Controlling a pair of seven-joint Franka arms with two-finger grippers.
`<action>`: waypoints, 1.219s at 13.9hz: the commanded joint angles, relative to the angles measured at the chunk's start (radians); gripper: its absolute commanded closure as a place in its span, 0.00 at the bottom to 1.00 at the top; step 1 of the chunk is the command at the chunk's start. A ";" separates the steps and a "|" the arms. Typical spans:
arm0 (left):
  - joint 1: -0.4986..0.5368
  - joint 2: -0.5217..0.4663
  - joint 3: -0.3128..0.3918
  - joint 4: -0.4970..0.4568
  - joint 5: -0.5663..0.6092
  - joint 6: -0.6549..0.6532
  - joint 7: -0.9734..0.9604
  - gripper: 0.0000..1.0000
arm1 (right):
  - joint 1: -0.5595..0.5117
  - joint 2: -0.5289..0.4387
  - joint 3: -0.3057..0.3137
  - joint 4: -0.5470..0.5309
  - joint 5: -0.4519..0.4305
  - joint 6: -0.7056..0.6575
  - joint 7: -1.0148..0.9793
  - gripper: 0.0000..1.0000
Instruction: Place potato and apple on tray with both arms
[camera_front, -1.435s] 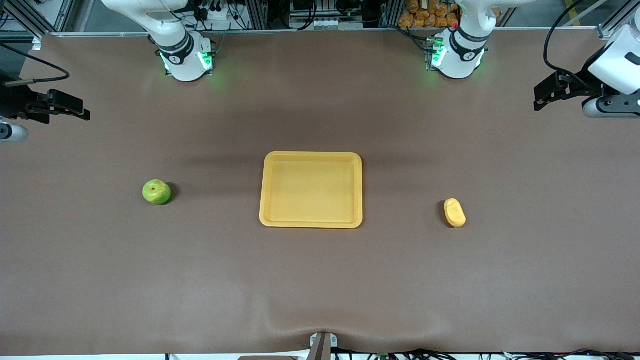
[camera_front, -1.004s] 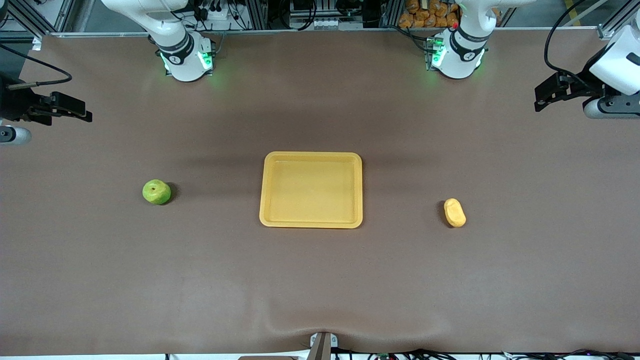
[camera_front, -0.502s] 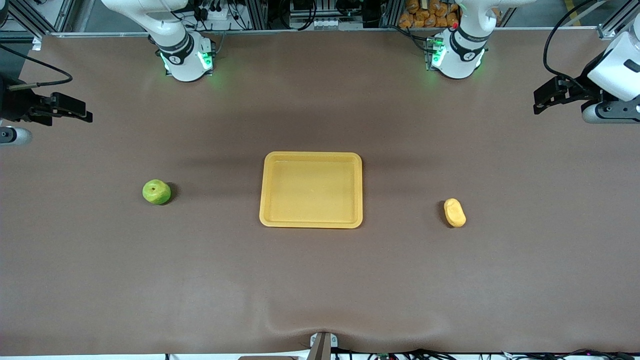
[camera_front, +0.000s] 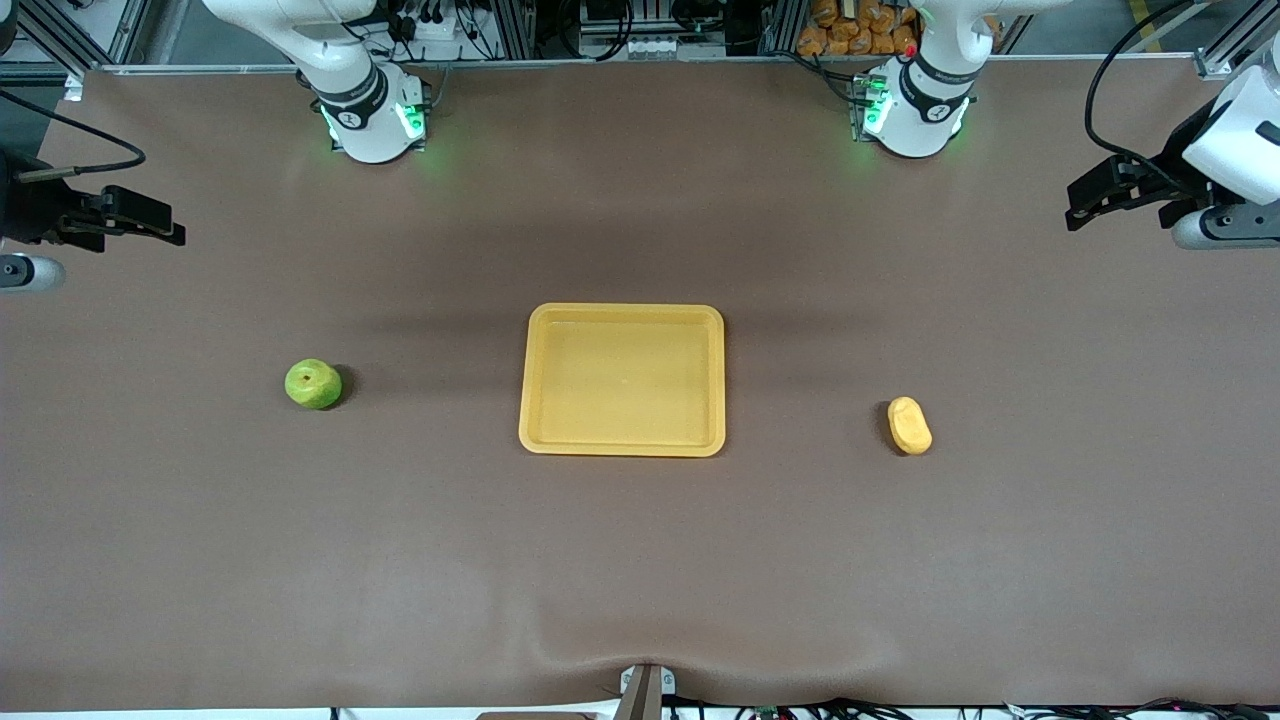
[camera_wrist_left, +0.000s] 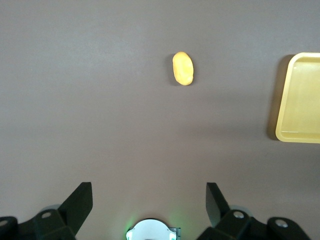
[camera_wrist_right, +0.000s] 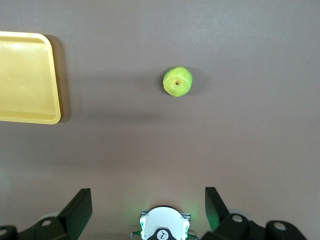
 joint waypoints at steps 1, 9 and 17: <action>0.004 0.008 0.000 0.017 -0.021 -0.009 -0.015 0.00 | -0.003 -0.003 0.002 -0.005 -0.018 0.009 -0.008 0.00; -0.004 0.049 0.000 0.017 -0.019 0.006 -0.025 0.00 | -0.008 -0.050 0.002 -0.046 -0.018 0.101 -0.008 0.00; -0.010 0.187 -0.003 0.019 -0.012 0.119 -0.026 0.00 | -0.013 -0.064 -0.001 -0.075 -0.046 0.141 -0.007 0.00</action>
